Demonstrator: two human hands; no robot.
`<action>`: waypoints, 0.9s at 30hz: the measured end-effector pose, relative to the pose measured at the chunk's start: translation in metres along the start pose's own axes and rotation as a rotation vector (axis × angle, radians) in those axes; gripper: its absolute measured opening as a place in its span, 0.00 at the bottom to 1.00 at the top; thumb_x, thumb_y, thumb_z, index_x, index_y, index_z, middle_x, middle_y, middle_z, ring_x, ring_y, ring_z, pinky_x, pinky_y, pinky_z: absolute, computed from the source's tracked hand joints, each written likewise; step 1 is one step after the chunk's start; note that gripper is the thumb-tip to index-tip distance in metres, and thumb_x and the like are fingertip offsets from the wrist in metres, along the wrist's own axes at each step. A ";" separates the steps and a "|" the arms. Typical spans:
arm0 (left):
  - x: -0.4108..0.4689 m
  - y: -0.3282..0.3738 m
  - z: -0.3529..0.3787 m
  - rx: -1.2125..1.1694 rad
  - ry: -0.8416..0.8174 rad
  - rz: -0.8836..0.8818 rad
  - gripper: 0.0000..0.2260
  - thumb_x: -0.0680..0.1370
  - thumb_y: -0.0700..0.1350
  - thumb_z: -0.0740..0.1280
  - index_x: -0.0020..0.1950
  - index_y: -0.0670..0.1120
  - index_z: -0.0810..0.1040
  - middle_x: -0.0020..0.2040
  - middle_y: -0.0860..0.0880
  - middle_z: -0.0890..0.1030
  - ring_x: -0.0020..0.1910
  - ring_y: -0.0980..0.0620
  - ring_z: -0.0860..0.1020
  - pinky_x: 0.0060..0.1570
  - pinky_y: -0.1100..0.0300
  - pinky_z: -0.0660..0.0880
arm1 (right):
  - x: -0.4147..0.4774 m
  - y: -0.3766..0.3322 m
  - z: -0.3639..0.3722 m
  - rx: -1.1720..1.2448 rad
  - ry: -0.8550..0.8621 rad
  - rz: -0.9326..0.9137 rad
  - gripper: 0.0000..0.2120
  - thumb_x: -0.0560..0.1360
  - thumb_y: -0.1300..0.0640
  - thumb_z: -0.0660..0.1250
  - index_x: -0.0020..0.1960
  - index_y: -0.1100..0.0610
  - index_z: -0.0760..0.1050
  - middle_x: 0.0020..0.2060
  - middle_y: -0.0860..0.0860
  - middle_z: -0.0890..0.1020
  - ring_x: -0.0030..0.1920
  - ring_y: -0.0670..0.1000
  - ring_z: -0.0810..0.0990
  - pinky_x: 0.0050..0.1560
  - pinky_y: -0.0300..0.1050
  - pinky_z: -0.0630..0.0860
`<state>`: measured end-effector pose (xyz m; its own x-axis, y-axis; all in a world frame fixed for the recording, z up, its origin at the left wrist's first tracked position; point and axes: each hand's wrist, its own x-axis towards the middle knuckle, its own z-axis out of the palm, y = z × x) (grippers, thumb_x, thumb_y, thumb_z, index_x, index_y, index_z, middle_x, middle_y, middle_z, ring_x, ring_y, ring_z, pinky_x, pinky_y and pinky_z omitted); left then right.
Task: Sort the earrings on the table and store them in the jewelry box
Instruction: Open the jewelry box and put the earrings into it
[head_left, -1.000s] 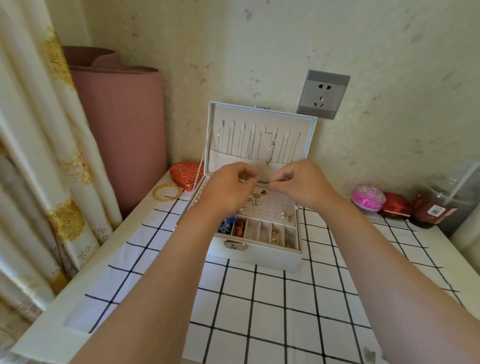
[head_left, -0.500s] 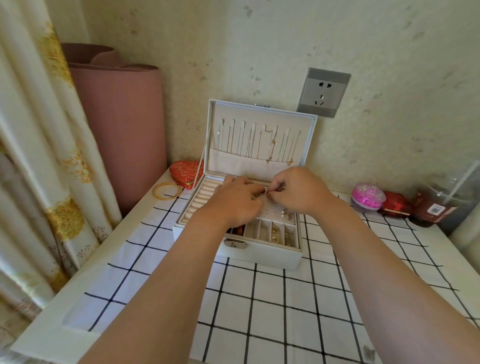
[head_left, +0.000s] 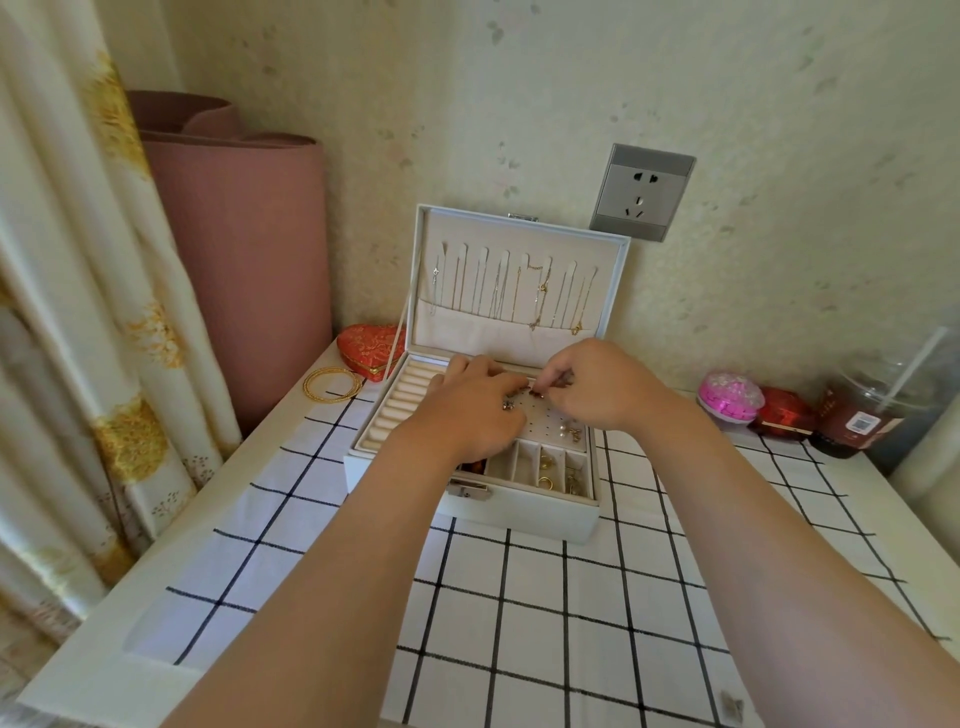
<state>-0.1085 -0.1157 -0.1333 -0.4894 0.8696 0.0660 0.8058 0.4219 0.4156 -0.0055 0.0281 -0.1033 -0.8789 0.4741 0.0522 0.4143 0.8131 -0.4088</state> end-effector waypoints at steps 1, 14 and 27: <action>0.000 0.000 0.000 -0.001 -0.002 -0.002 0.25 0.78 0.52 0.59 0.76 0.59 0.64 0.74 0.52 0.63 0.74 0.49 0.54 0.72 0.48 0.55 | 0.000 0.000 0.001 0.016 0.013 0.005 0.09 0.74 0.58 0.69 0.46 0.45 0.84 0.43 0.42 0.84 0.46 0.45 0.82 0.53 0.49 0.81; 0.003 0.004 0.003 0.008 0.029 0.024 0.22 0.78 0.52 0.59 0.73 0.62 0.67 0.73 0.52 0.64 0.72 0.50 0.55 0.70 0.50 0.53 | 0.010 0.014 0.008 0.019 0.041 0.015 0.06 0.76 0.55 0.72 0.42 0.45 0.82 0.42 0.45 0.84 0.43 0.47 0.82 0.51 0.51 0.81; 0.003 0.002 0.002 -0.021 0.029 0.011 0.23 0.78 0.50 0.60 0.74 0.59 0.67 0.71 0.53 0.67 0.72 0.51 0.57 0.70 0.50 0.57 | 0.009 0.010 0.008 0.076 0.034 -0.055 0.06 0.73 0.57 0.74 0.43 0.45 0.85 0.40 0.41 0.85 0.44 0.44 0.83 0.52 0.48 0.82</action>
<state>-0.1079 -0.1113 -0.1340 -0.4901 0.8663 0.0969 0.8041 0.4064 0.4338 -0.0114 0.0379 -0.1143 -0.8906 0.4420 0.1071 0.3455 0.8107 -0.4727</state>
